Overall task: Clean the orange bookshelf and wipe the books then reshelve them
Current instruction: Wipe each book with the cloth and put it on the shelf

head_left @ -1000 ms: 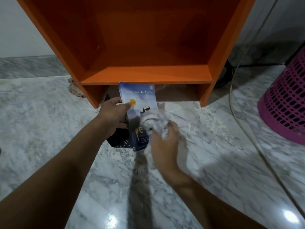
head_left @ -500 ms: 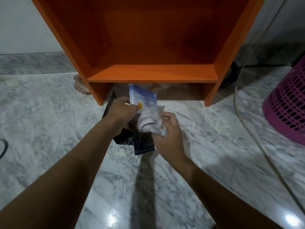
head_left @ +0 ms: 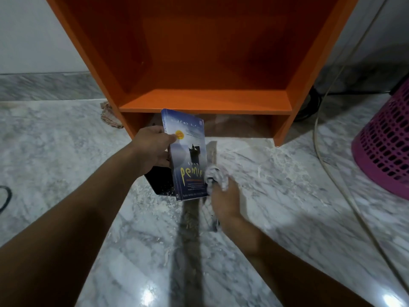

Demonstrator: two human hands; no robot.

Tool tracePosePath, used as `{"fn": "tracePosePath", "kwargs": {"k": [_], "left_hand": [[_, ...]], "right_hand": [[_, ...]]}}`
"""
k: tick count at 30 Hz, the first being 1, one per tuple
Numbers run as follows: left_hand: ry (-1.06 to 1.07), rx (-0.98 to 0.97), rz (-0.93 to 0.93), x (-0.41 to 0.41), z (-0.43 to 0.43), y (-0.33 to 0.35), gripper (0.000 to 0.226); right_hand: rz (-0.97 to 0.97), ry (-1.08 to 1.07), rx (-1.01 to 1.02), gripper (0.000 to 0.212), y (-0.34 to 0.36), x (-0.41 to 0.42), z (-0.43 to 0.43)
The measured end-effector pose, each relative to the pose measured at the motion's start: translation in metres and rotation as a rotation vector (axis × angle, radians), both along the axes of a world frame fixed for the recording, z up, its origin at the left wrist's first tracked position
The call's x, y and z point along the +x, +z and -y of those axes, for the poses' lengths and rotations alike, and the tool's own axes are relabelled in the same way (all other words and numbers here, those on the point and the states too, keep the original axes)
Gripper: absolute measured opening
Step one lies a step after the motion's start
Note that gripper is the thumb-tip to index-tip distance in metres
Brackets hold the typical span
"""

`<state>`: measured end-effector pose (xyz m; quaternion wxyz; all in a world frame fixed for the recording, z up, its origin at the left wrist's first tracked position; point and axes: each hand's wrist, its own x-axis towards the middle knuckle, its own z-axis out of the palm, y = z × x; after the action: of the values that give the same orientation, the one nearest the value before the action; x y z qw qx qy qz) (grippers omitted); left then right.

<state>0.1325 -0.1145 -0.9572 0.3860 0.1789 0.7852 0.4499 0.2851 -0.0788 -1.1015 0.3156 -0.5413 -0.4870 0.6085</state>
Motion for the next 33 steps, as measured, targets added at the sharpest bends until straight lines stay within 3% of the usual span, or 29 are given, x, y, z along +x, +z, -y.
{"fn": "tracePosePath", "kwargs": {"k": [1, 3, 6, 10, 14, 19, 21, 26, 29, 33], "left_hand": [[-0.004, 0.0, 0.014, -0.002, 0.001, 0.003, 0.012], [-0.016, -0.003, 0.015, -0.008, 0.001, 0.006, 0.018], [-0.06, 0.009, -0.054, -0.009, 0.003, 0.017, 0.016], [-0.094, 0.003, -0.133, -0.003, 0.005, 0.024, 0.011], [-0.174, 0.018, -0.079, 0.004, 0.009, 0.048, 0.009], [-0.258, 0.006, -0.176, -0.001, 0.018, 0.096, 0.013], [-0.259, 0.028, -0.196, -0.005, 0.022, 0.122, 0.012], [-0.213, 0.152, -0.329, -0.009, 0.023, 0.202, 0.01], [-0.174, 0.264, -0.373, -0.01, 0.02, 0.256, 0.008], [-0.048, 0.472, -0.445, -0.019, 0.013, 0.325, 0.009]], "right_hand": [[0.05, -0.121, -0.155, 0.034, -0.003, 0.002, -0.008], [0.046, -0.3, -0.238, 0.047, 0.003, 0.01, -0.017], [-0.098, -0.386, -0.006, 0.041, 0.04, 0.013, -0.02], [-0.138, -0.181, 0.432, 0.026, 0.079, 0.012, -0.019], [0.001, 0.187, 0.553, 0.018, 0.09, -0.006, -0.01], [0.109, 0.024, 0.333, 0.016, 0.117, -0.014, -0.034], [0.035, 0.009, 0.428, 0.015, 0.152, -0.009, -0.04], [-0.16, 0.137, 0.765, 0.036, 0.26, -0.009, -0.044], [-0.245, 0.11, 0.877, 0.046, 0.322, -0.017, -0.051], [-0.306, 0.133, 0.877, 0.032, 0.395, -0.023, -0.076]]}}
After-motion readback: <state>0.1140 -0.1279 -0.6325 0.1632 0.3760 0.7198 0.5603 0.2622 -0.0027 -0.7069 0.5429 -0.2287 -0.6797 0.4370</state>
